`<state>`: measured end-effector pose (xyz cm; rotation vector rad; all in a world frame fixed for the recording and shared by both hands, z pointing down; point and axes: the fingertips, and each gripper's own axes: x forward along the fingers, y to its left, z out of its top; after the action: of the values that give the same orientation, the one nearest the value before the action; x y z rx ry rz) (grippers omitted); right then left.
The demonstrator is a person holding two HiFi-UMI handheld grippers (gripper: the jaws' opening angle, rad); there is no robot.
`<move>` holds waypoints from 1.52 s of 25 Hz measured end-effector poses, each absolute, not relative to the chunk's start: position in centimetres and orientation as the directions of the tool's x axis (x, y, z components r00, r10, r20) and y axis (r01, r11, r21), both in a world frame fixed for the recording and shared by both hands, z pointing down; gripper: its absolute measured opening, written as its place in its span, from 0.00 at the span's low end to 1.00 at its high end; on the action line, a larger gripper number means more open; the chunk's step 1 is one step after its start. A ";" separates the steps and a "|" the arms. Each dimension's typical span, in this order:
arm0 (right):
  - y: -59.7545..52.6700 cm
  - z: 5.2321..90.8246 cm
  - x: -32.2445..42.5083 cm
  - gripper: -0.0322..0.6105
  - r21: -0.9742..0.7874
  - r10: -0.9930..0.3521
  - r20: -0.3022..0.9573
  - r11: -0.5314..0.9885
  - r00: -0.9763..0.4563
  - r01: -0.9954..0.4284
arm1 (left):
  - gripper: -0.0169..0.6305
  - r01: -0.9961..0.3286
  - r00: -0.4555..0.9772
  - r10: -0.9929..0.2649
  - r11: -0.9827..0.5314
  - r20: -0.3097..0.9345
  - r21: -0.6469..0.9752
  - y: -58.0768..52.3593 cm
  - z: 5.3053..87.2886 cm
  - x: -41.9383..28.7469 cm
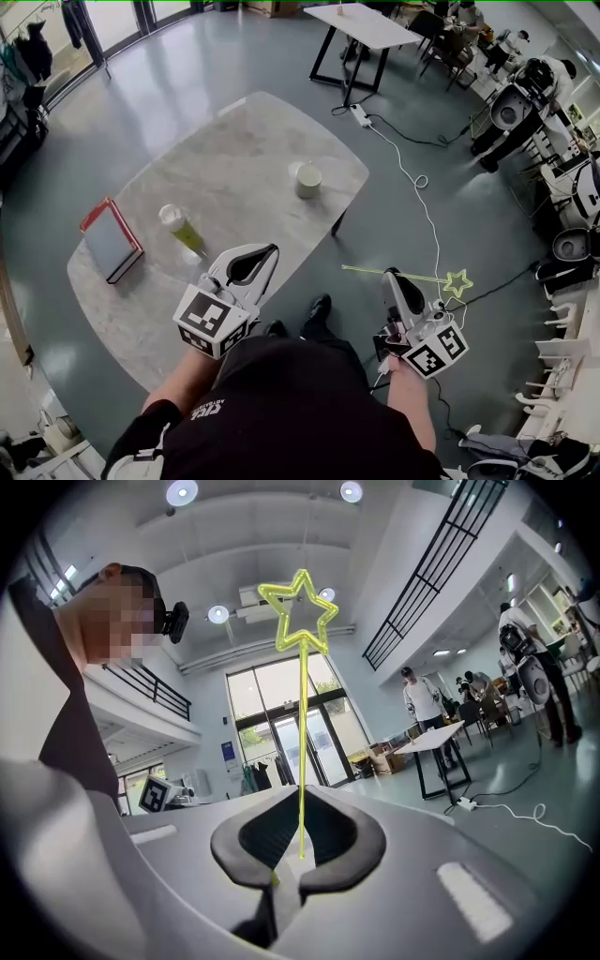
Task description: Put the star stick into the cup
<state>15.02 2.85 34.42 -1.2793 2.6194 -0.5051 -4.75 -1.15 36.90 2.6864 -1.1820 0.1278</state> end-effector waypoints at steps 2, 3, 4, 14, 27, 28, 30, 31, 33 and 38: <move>1.0 34.8 15.6 0.09 -0.386 -0.782 -0.019 0.580 -0.623 -0.717 | 0.03 -0.748 0.664 -0.729 -0.647 0.167 0.149 -2.4 37.1 -4.3; 0.0 35.0 15.8 0.09 -0.391 -0.776 -0.020 0.586 -0.630 -0.710 | 0.03 -0.755 0.656 -0.736 -0.639 0.169 0.149 -3.1 37.2 -4.2; -1.0 35.2 15.9 0.09 -0.396 -0.769 -0.020 0.593 -0.640 -0.701 | 0.03 -0.763 0.647 -0.744 -0.629 0.170 0.148 -3.8 37.3 -4.0; -13.6 36.0 17.6 0.09 -0.392 -0.636 0.001 0.710 -0.772 -0.585 | 0.03 -0.857 0.513 -0.840 -0.489 0.178 0.161 -12.6 37.4 -2.0; -24.0 37.5 18.3 0.09 -0.435 -0.461 0.044 0.790 -0.886 -0.432 | 0.03 -0.950 0.310 -0.930 -0.292 0.200 0.112 -20.4 36.6 -1.4; -24.6 37.8 18.1 0.09 -0.436 -0.455 0.050 0.791 -0.889 -0.429 | 0.03 -0.950 0.309 -0.929 -0.290 0.204 0.118 -20.8 36.9 -1.3; -25.8 38.6 17.6 0.09 -0.441 -0.447 0.063 0.789 -0.892 -0.427 | 0.03 -0.949 0.308 -0.927 -0.284 0.214 0.135 -21.3 37.7 -1.5; -26.4 39.0 17.3 0.09 -0.444 -0.445 0.069 0.788 -0.893 -0.427 | 0.03 -0.949 0.308 -0.925 -0.282 0.221 0.143 -21.7 38.0 -1.7; -27.7 39.8 16.8 0.09 -0.456 -0.440 0.085 0.781 -0.894 -0.428 | 0.03 -0.947 0.311 -0.921 -0.280 0.234 0.158 -22.5 38.7 -1.9; -30.4 42.4 15.5 0.09 -0.456 -0.425 0.139 0.775 -0.895 -0.438 | 0.03 -0.942 0.321 -0.914 -0.282 0.249 0.181 -24.7 40.2 -2.2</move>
<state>15.51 -30.37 42.36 -0.7261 2.9855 -0.7779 -2.20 -24.70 40.23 2.2984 -1.6696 0.1382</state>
